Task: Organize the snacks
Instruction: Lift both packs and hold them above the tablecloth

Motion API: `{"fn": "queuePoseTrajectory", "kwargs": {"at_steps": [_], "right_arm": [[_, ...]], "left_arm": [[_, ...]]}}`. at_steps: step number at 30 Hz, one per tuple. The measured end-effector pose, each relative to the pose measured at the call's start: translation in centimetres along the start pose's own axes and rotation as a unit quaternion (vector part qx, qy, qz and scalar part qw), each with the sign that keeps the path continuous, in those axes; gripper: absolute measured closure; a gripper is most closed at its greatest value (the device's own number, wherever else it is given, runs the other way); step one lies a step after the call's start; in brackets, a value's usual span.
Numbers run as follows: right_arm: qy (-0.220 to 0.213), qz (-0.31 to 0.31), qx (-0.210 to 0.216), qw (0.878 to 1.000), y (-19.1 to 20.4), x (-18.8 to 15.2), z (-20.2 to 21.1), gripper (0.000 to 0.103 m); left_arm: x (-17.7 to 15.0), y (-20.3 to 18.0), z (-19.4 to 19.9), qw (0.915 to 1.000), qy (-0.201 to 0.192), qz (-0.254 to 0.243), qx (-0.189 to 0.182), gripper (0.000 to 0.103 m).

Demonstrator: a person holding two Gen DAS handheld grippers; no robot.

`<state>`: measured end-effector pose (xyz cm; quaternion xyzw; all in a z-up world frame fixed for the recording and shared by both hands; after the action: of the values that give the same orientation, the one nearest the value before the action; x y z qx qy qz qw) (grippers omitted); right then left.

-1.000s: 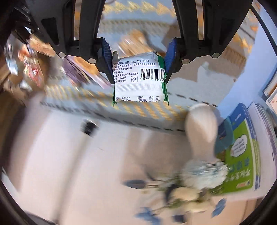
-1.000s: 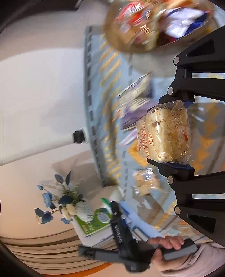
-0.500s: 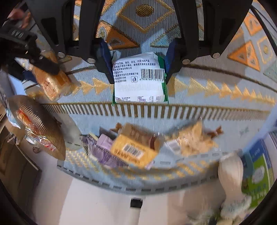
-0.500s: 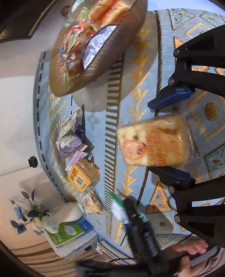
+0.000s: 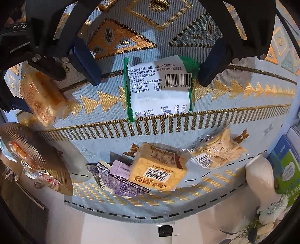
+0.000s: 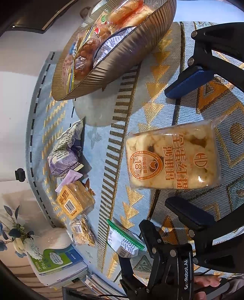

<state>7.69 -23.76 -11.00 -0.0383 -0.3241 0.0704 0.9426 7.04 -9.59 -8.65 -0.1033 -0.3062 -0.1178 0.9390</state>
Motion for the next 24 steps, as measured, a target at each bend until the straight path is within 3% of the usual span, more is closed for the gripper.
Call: {"fn": "queuePoseTrajectory", "kwargs": {"at_steps": [24], "right_arm": [[0.000,-0.004,-0.002,1.000,-0.20,0.18,-0.30,0.000]], "left_arm": [[0.09,0.11,0.06,1.0000,0.001,0.001,-0.001,0.000]]}}
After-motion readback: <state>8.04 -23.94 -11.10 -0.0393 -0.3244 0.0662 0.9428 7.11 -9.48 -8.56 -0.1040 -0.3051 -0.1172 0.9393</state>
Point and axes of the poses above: each gripper's, at about its wrist camera, not at the fingertips, and z roughly against the way its jaws point, y to its left, x to its top, the point moved 9 cm from there along -z, roughly the way its jaws point, and after that the axes turned 11 degrees about -x, right-handed, at the moved point
